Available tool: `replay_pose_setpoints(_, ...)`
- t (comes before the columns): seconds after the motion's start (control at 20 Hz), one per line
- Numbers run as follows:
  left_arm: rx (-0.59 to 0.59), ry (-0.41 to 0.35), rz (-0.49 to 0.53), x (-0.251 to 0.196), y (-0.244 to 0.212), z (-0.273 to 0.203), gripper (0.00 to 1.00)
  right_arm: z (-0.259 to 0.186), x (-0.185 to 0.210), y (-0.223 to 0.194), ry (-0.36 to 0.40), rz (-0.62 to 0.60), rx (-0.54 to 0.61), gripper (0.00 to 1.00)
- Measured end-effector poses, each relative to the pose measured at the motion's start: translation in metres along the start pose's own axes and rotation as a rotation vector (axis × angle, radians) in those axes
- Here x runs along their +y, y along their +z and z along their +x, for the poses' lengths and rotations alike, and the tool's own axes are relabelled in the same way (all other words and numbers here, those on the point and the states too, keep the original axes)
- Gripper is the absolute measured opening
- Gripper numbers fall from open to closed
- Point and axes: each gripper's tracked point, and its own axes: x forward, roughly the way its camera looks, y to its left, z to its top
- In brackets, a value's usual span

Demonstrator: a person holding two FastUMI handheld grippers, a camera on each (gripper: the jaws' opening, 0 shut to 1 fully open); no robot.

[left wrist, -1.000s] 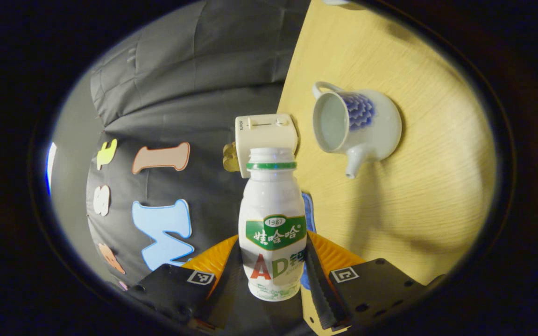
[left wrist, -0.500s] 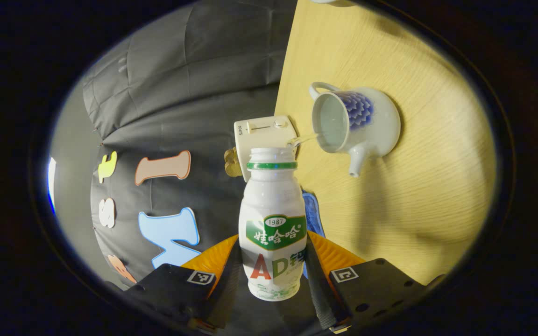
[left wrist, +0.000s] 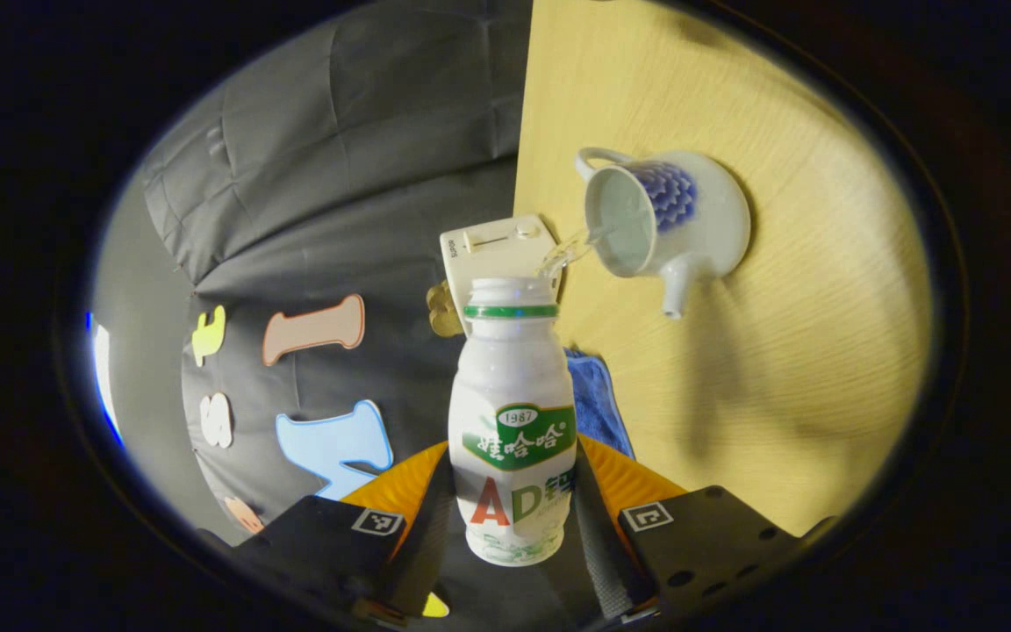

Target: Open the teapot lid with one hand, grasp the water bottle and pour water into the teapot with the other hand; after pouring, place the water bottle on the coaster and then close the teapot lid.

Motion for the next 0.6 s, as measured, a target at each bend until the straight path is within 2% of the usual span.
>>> replay_pose_setpoints(0.05, -0.001, 0.005, 0.008, 0.0013, 0.0006, -0.0005, 0.76, 0.0001, 0.0002, -0.0004, -0.001, -0.001, 0.001, 0.10)
replay_pose_setpoints(0.1, -0.003, 0.005, 0.014, 0.0021, 0.0009, -0.0004, 0.81, -0.0006, -0.0002, -0.0020, 0.001, -0.001, 0.003, 0.08)
replay_pose_setpoints(0.2, -0.012, 0.003, 0.028, 0.0035, 0.0034, -0.0007, 0.81, -0.0006, 0.0006, -0.0026, 0.002, -0.004, 0.006, 0.04)
replay_pose_setpoints(0.25, -0.009, 0.005, 0.039, 0.0040, 0.0030, -0.0008, 0.76, -0.0011, 0.0006, -0.0018, 0.001, -0.008, 0.006, 0.02)
replay_pose_setpoints(0.3, -0.011, 0.008, 0.050, 0.0059, 0.0034, -0.0014, 0.81, -0.0017, 0.0003, -0.0015, 0.002, -0.008, 0.004, 0.00)
replay_pose_setpoints(0.4, -0.011, 0.013, 0.064, 0.0073, 0.0033, -0.0013, 0.75, -0.0019, 0.0000, -0.0012, 0.000, -0.009, 0.003, 0.00)
replay_pose_setpoints(0.5, -0.014, 0.018, 0.078, 0.0087, 0.0044, -0.0009, 0.74, -0.0023, 0.0000, -0.0016, 0.001, -0.008, 0.003, 0.27)
replay_pose_setpoints(0.55, -0.015, 0.024, 0.087, 0.0101, 0.0048, -0.0012, 0.73, -0.0025, -0.0001, -0.0017, 0.002, -0.008, 0.005, 0.10)
replay_pose_setpoints(0.6, -0.016, 0.028, 0.096, 0.0108, 0.0056, -0.0010, 0.71, -0.0029, -0.0002, -0.0022, 0.003, -0.007, 0.006, 0.27)
